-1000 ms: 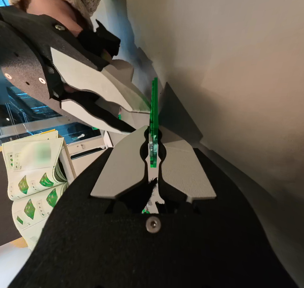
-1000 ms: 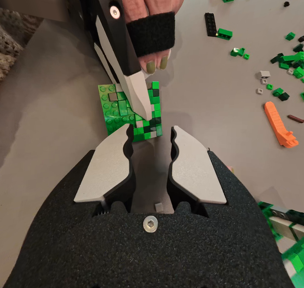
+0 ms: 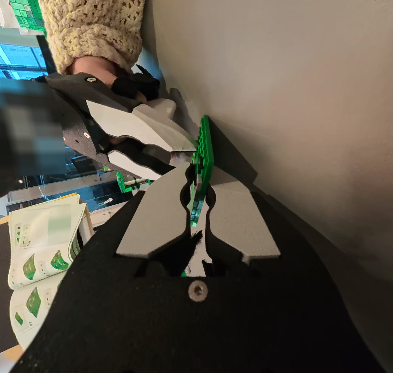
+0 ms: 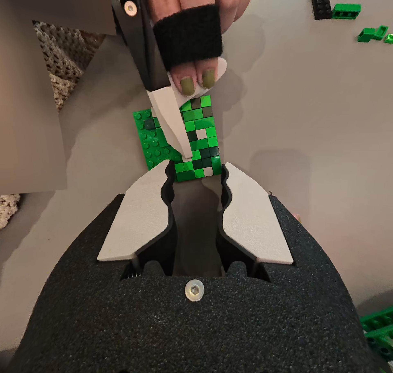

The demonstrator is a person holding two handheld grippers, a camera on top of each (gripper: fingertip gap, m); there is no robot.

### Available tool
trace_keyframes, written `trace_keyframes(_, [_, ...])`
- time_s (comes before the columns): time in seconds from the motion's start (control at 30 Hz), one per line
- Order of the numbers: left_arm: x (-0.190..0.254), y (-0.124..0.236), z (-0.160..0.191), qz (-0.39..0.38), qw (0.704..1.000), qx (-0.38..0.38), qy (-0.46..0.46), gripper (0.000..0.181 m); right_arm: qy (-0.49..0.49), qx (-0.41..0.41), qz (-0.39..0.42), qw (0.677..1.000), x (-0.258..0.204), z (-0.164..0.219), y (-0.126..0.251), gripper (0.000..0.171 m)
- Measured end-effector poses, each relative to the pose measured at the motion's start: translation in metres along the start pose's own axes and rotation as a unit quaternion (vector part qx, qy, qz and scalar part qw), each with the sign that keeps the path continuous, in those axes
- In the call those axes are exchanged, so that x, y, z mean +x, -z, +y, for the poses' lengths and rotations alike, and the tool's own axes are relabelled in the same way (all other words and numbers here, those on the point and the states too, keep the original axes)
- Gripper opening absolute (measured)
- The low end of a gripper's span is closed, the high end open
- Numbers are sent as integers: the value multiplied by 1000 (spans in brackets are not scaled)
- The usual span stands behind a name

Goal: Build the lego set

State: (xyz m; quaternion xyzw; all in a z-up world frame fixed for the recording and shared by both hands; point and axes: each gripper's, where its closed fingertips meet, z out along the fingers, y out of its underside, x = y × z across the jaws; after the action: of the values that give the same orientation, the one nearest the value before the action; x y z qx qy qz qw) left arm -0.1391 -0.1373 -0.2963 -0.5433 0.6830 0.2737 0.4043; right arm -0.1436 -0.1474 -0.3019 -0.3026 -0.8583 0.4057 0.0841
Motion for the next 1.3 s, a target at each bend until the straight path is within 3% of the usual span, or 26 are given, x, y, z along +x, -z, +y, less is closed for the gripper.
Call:
trace_keyframes(0.73, [-5,3,2,-17,1000,-7,-16,7,-51,23,-31,998,0,-4,5,40])
trace_keyframes(0.77, [-2,3,-3,-9,1000,7,-20,6,-65,19,4,998,12,-2,5,0])
trace_keyframes(0.8, [-1,2,-4,-10,1000,3,-26,6,-68,35,-9,997,10,-4,5,0])
trace_keyframes(0.87, [-2,1,-3,-14,999,-4,-33,6,-73,36,-16,997,9,-5,6,7])
trace_keyframes(1.0, [-2,0,-2,-13,1000,-3,-24,6,-20,34,-7,999,6,-2,9,44])
trace_keyframes(1.13, [-1,0,-2,-11,1000,-5,-25,6,33,-11,8,999,0,8,5,48])
trace_keyframes(1.3, [-1,0,-1,-12,1000,-7,-27,6,24,-16,-7,1000,3,8,5,48])
